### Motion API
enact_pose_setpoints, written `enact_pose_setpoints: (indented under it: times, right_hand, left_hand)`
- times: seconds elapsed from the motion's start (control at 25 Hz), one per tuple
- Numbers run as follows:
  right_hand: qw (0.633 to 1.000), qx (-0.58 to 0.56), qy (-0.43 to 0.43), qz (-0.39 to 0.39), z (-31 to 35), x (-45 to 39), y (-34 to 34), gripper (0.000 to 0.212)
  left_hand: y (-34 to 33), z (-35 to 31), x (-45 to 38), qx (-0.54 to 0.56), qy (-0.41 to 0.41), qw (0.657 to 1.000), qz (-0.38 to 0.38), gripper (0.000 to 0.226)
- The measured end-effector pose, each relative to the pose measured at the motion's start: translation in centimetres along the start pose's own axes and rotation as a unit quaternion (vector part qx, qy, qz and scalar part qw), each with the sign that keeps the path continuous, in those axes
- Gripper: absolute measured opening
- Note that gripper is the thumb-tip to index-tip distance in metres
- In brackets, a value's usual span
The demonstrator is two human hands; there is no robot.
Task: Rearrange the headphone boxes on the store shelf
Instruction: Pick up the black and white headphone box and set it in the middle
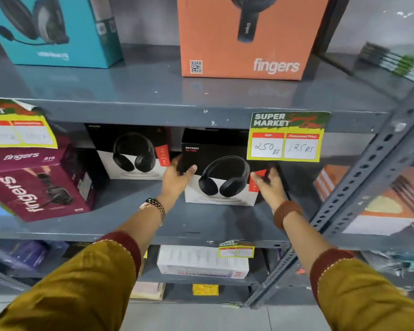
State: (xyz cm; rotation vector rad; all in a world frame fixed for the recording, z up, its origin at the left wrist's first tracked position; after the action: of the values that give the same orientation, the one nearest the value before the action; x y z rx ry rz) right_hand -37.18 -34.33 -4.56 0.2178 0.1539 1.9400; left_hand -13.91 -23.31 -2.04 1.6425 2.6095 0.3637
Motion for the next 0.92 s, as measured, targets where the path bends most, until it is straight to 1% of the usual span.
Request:
enact_pose_setpoints:
  times: [0.08,0.2,0.32,0.48,0.6,0.72,0.92]
  right_hand:
    - [1.0,0.002,-0.005,0.008,-0.4,0.3,-0.3,0.036]
    - [1.0,-0.001,0.023,0.0,-0.7,1.2,-0.2,0.028]
    - [0.999,0.009,0.031,-0.001,-0.6,3.0,0.4,0.018]
    - [0.996,0.075,0.038,-0.021,-0.6,6.8,1.1,0.026]
    - [0.991,0.121,0.05,-0.033,0.3,9.7,1.4,0.024]
    - [0.988,0.139,0.052,-0.037,1.3,12.0,1.3,0.02]
    - [0.987,0.143,0.069,-0.012,2.6,13.4,-1.4,0.024]
  left_hand:
    - [-0.3,0.1,0.2,-0.001,-0.002,1.0,-0.017,0.061]
    - [-0.5,0.1,1.3,0.002,-0.008,0.999,-0.039,0.058]
    - [-0.5,0.1,3.5,-0.017,0.01,0.998,-0.057,0.053]
    - [0.5,-0.1,7.4,-0.066,0.017,0.995,-0.073,0.051]
    - [1.4,-0.1,9.8,-0.081,0.023,0.994,-0.062,0.047]
    - [2.3,-0.1,11.6,-0.082,0.029,0.994,-0.062,0.046]
    - [5.5,0.4,13.5,-0.076,0.023,0.994,-0.073,0.045]
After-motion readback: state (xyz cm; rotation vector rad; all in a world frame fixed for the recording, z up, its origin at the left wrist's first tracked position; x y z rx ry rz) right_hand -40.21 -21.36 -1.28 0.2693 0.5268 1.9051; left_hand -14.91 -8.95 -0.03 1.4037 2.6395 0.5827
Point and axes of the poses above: each hand's wrist, its own x-axis away from the middle knuckle, its own y-axis out of the back of the hand, z = x × y, the point moved 2 cm from there along -x, towards the middle knuckle, and after that the axes turned 10 degrees about z, right-handed, at the moved point
